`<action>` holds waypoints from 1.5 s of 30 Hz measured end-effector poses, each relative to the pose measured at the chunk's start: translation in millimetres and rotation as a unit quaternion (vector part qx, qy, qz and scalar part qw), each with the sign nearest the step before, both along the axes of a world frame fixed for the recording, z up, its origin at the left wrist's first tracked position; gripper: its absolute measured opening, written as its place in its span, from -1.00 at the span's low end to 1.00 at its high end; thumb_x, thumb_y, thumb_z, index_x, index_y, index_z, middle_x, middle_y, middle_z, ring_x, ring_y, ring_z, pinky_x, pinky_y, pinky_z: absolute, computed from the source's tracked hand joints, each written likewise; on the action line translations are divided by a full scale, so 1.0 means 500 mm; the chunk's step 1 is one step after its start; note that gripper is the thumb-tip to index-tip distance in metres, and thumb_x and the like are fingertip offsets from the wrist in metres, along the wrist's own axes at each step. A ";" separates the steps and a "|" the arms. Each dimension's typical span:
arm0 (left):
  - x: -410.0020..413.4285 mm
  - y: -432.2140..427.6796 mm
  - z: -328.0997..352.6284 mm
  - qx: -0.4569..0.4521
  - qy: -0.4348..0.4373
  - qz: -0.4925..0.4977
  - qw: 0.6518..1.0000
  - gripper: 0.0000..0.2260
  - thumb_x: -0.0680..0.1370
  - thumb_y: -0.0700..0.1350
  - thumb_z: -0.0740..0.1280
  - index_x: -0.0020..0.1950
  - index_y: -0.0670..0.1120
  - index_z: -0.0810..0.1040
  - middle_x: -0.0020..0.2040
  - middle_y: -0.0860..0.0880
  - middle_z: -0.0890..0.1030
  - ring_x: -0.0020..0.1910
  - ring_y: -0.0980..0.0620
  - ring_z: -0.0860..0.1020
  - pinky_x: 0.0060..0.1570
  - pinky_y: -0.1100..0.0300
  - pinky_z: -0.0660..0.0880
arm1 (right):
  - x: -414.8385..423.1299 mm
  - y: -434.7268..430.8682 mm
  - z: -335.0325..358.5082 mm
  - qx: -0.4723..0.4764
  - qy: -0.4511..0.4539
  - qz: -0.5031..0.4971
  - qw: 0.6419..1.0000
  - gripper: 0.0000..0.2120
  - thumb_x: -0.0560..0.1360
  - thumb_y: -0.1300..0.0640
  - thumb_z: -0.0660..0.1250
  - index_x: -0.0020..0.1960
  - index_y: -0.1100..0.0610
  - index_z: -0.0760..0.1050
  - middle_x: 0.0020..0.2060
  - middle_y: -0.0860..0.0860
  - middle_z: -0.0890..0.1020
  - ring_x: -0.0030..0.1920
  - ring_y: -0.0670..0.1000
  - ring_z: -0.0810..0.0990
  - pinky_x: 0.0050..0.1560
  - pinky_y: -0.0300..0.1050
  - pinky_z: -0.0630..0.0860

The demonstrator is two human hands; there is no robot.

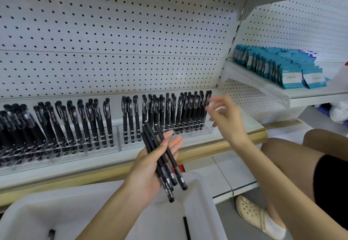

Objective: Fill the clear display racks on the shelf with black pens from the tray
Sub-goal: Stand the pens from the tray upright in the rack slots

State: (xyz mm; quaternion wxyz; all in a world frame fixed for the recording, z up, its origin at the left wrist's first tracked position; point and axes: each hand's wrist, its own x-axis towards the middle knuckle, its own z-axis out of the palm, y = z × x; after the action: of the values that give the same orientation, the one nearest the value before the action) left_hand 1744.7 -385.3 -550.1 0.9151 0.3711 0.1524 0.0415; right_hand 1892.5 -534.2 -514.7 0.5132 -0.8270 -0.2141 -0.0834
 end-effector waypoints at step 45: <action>0.007 0.000 0.015 -0.168 0.094 0.032 0.981 -0.72 0.62 -0.12 0.22 0.18 -0.28 0.55 0.04 -0.24 0.67 -0.03 -0.07 0.68 -0.11 -0.05 0.59 | 0.077 -0.077 0.068 0.111 -0.113 -0.062 0.985 -0.81 0.58 0.27 0.27 0.10 0.09 0.31 -0.19 0.08 0.57 -0.31 -0.06 0.61 -0.21 -0.18 0.57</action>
State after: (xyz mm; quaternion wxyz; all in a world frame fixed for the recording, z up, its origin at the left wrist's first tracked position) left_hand 1748.1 -385.2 -542.4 0.9443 0.2094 0.2538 0.0093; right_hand 1931.1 -572.8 -480.6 0.5678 -0.7622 -0.2081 -0.2311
